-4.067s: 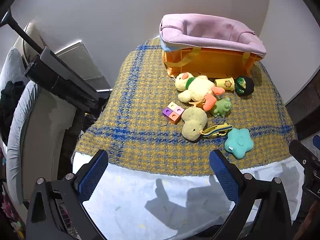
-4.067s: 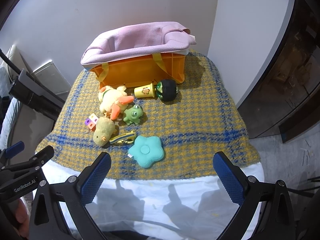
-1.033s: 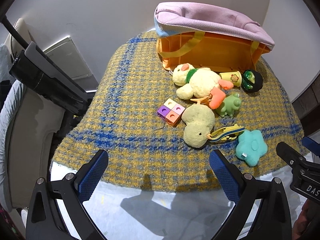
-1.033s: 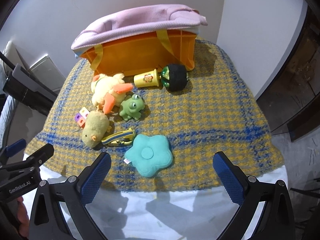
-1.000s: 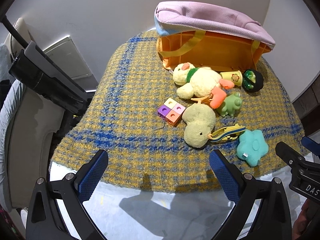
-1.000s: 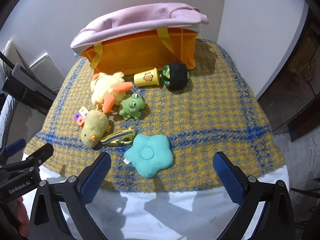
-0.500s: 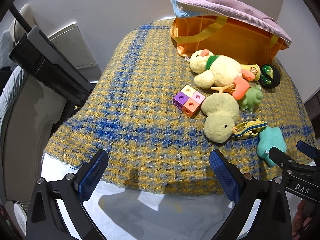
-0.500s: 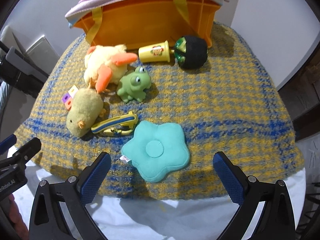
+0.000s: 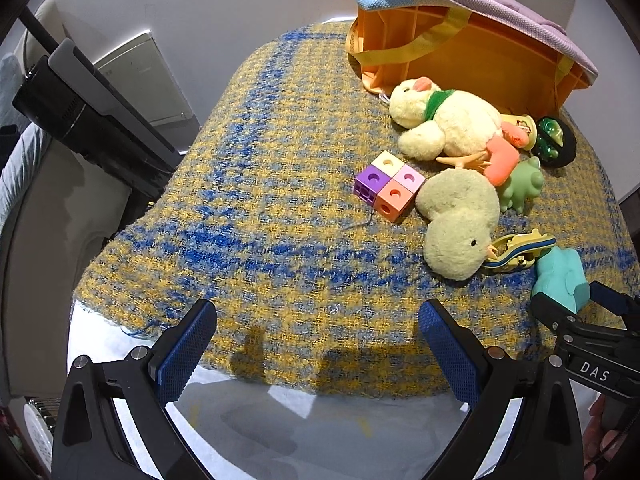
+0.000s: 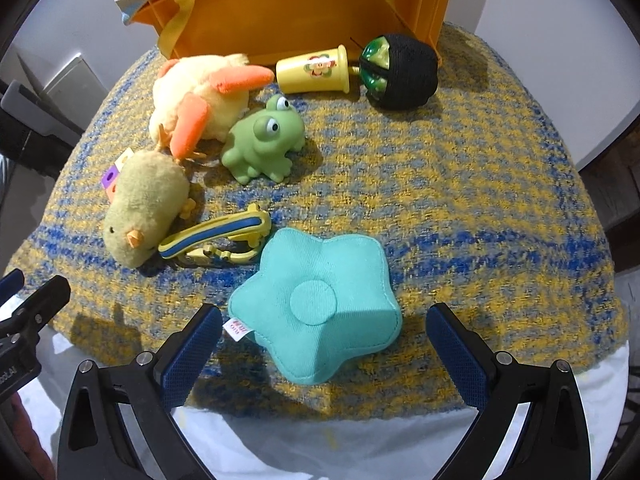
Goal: Organize objects
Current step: 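Close the right gripper on the teal star cushion while the left tool approaches the yellow chick, then close the left gripper on the yellow plush chick, then carry the chick and star cushion into the pink-lined basket and open both grippers, then withdraw both tools from the basket back over the blanket, then close the right gripper on the yellow-blue strap toy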
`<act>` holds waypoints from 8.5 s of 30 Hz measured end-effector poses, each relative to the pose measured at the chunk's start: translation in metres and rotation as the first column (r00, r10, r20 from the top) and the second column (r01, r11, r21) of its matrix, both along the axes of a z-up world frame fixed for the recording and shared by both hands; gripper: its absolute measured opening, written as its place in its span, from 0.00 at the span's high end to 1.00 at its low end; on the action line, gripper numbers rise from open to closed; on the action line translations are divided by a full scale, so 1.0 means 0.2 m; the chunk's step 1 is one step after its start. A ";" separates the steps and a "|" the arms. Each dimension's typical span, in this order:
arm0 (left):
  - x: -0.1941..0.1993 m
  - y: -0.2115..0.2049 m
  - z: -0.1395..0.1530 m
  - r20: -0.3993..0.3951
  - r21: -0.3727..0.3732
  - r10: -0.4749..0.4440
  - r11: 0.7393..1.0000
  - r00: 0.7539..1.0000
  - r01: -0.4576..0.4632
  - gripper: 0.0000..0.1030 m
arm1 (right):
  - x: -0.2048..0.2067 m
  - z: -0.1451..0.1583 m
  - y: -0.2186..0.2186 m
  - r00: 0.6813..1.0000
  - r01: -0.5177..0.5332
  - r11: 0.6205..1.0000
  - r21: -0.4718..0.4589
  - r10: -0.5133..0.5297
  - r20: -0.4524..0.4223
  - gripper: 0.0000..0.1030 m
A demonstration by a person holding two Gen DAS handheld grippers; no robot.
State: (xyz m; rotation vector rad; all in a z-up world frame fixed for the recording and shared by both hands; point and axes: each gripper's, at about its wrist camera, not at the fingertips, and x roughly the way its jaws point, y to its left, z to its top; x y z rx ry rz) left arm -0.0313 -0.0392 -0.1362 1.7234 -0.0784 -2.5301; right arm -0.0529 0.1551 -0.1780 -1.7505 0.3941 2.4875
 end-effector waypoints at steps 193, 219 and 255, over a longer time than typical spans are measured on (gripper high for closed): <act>-0.38 0.11 0.61 -0.309 0.004 -0.108 0.993 0.945 0.115 0.00 | -0.21 0.87 0.09 0.899 0.191 0.982 0.008 -0.172 -0.403 0.01; -0.17 -0.10 0.11 -0.226 -0.027 -0.095 0.995 0.970 0.091 0.00 | -0.23 0.40 -0.29 0.956 0.074 0.995 0.072 -0.050 -0.289 0.01; -0.15 -0.01 -0.04 -0.182 -0.020 -0.201 0.979 0.963 0.201 0.00 | -0.27 0.16 -0.32 0.985 0.012 0.999 0.041 -0.005 -0.174 0.26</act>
